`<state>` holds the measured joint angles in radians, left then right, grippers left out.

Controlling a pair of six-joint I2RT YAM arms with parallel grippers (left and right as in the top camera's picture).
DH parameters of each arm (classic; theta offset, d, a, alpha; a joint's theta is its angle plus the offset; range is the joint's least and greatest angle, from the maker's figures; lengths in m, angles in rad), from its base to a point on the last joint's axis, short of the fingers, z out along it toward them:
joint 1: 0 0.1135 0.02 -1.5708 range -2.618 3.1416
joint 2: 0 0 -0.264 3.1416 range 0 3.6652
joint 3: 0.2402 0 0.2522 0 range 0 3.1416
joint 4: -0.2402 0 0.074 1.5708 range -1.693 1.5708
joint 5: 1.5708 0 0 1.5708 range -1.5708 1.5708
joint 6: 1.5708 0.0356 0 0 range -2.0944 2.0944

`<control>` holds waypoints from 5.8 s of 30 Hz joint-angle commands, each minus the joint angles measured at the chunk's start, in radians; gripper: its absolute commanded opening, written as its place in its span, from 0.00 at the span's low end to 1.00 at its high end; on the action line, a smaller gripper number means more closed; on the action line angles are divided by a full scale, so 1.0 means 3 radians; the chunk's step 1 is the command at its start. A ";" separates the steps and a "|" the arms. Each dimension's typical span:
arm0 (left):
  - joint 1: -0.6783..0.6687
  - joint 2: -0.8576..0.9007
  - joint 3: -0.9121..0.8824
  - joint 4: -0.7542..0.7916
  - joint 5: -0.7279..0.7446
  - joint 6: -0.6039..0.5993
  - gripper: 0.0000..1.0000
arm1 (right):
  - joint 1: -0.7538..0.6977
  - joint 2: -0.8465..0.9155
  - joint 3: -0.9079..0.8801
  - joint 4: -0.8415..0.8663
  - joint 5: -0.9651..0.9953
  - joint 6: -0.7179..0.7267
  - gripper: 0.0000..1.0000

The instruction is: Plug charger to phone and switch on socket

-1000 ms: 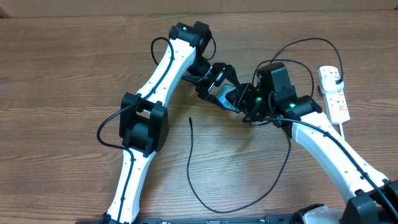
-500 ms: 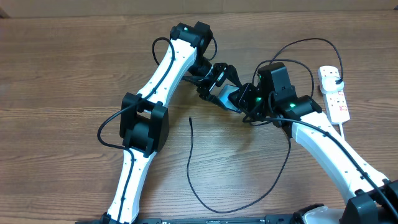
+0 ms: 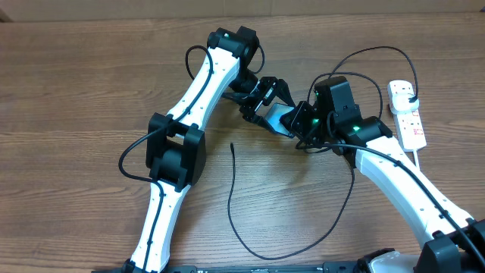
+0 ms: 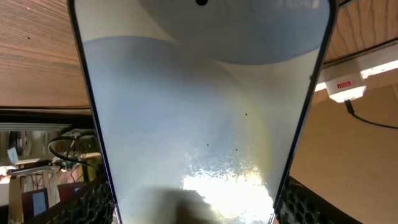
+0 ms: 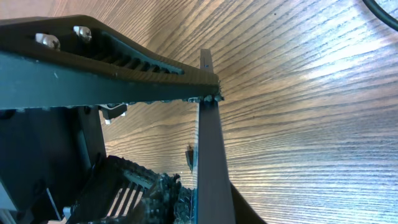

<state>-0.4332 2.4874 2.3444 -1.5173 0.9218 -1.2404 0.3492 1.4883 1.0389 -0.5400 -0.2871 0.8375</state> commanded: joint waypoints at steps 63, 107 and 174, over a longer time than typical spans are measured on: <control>0.0407 -0.0080 0.0369 -0.0156 -0.0506 0.0699 1.00 | -0.0369 0.0003 0.0032 0.0206 -0.0214 0.0729 0.04; 0.0389 -0.0507 0.0971 0.0183 -0.0860 0.0261 1.00 | -0.0439 0.0003 0.0032 0.1822 -0.1390 0.4414 0.04; 0.0058 -0.0506 0.0971 0.0448 -0.1614 -0.0743 0.63 | -0.0354 0.0003 0.0032 0.1996 -0.1156 0.4414 0.04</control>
<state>-0.4065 2.3714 2.6122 -1.3861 0.4530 -1.4609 0.2317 1.4975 1.0378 0.0441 -0.6056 2.0235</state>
